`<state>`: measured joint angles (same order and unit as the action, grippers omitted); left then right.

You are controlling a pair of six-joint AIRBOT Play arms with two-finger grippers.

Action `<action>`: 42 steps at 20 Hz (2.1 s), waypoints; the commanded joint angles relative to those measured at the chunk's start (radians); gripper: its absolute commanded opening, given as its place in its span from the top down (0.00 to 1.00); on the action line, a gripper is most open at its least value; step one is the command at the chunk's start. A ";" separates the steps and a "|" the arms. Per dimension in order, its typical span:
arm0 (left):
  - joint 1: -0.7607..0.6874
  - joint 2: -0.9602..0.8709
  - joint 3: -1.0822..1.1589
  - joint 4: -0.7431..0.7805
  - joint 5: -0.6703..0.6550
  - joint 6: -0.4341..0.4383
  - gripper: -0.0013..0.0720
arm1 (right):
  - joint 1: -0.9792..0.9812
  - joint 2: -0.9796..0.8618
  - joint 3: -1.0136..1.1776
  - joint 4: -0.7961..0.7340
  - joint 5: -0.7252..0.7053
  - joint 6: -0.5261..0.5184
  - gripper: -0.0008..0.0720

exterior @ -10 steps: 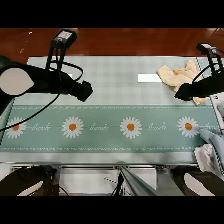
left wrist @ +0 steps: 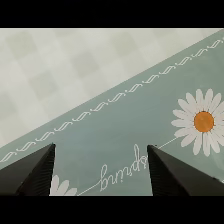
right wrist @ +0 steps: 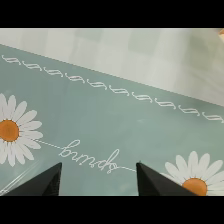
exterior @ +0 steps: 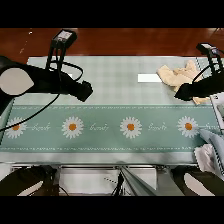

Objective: Fold the shirts.

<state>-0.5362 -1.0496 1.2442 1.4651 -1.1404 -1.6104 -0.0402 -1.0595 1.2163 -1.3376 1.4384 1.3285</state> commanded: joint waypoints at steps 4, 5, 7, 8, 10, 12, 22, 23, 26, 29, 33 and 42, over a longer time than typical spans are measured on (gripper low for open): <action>0.000 0.000 0.001 0.000 0.000 0.000 0.01 | 0.000 0.000 0.000 0.000 0.000 0.000 0.23; 0.000 0.000 0.001 0.000 0.000 0.000 0.01 | 0.000 0.000 0.000 0.000 0.000 0.000 0.23; 0.000 0.000 0.001 0.000 0.000 0.000 0.01 | 0.000 0.000 0.000 0.004 -0.002 0.005 0.23; 0.000 0.000 0.001 0.000 0.000 0.000 0.01 | 0.000 0.000 0.000 0.012 -0.008 0.010 0.23; 0.000 0.000 0.001 0.000 0.000 0.000 0.01 | 0.000 -0.002 0.000 0.039 -0.035 0.017 0.24; 0.001 -0.004 0.000 0.001 0.035 0.000 0.01 | 0.000 -0.001 0.000 0.069 -0.099 0.033 0.24; 0.001 -0.042 0.000 0.001 0.079 0.000 0.01 | -0.002 -0.007 0.000 -0.262 -0.604 0.043 0.25; 0.001 -0.046 0.000 0.001 0.079 0.001 0.01 | -0.002 -0.018 0.000 -0.362 -0.698 0.093 0.25; 0.001 -0.056 -0.001 0.001 0.079 0.001 0.01 | -0.056 -0.108 0.000 -0.504 -0.893 0.406 0.25; 0.001 -0.061 -0.001 0.001 0.078 0.000 0.01 | -0.154 -0.254 0.000 -0.426 -0.839 0.633 0.25; 0.001 -0.061 -0.001 0.001 0.076 0.000 0.02 | -0.255 -0.438 0.000 -0.185 -0.759 0.633 0.23; 0.001 -0.061 -0.001 0.001 0.074 0.000 0.02 | -0.212 -0.615 0.000 0.091 -0.798 0.581 0.58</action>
<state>-0.5362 -1.1107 1.2438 1.4654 -1.0653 -1.6100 -0.2764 -1.6310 1.2167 -1.3045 0.6296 1.9118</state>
